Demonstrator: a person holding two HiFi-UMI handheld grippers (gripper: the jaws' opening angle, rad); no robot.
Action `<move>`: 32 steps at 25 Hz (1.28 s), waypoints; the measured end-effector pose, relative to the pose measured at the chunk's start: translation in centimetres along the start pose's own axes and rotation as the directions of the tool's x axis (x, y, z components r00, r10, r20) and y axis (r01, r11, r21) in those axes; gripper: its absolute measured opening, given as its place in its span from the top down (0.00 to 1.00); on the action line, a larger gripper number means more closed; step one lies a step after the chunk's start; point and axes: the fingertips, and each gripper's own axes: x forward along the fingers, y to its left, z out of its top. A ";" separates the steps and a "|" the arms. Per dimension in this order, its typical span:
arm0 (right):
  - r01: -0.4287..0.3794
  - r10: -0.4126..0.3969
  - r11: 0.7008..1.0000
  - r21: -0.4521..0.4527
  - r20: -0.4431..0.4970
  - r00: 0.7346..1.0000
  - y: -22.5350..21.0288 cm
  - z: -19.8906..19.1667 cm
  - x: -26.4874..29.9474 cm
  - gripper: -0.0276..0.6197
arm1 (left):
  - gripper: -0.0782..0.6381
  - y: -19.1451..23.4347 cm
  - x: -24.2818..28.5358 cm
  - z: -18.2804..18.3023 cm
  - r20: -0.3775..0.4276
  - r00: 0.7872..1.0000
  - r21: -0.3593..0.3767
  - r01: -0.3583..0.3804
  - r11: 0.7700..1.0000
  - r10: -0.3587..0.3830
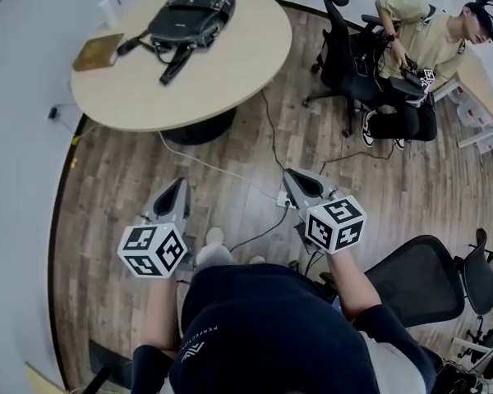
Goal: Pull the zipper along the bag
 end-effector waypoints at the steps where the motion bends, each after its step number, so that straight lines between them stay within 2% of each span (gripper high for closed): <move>1: -0.002 0.002 1.000 0.013 0.009 1.000 0.2 0.4 0.5 0.95 | 0.87 0.5 0.1 0.3 0.000 1.000 0.003 0.005 1.000 -0.005; 12: -0.031 0.029 0.998 0.055 0.044 0.999 3.3 3.3 7.2 0.95 | 0.87 7.4 1.8 2.6 -0.053 0.998 0.014 0.030 0.999 -0.029; 22: 0.015 -0.017 0.999 0.050 0.033 0.999 5.1 4.9 12.6 0.95 | 0.87 13.1 2.9 4.0 -0.085 0.995 0.003 0.050 0.999 -0.049; 32: 0.041 -0.044 0.998 0.053 0.051 0.998 5.5 6.3 15.9 0.95 | 0.87 16.5 4.4 5.1 -0.106 0.992 0.031 0.077 0.997 -0.074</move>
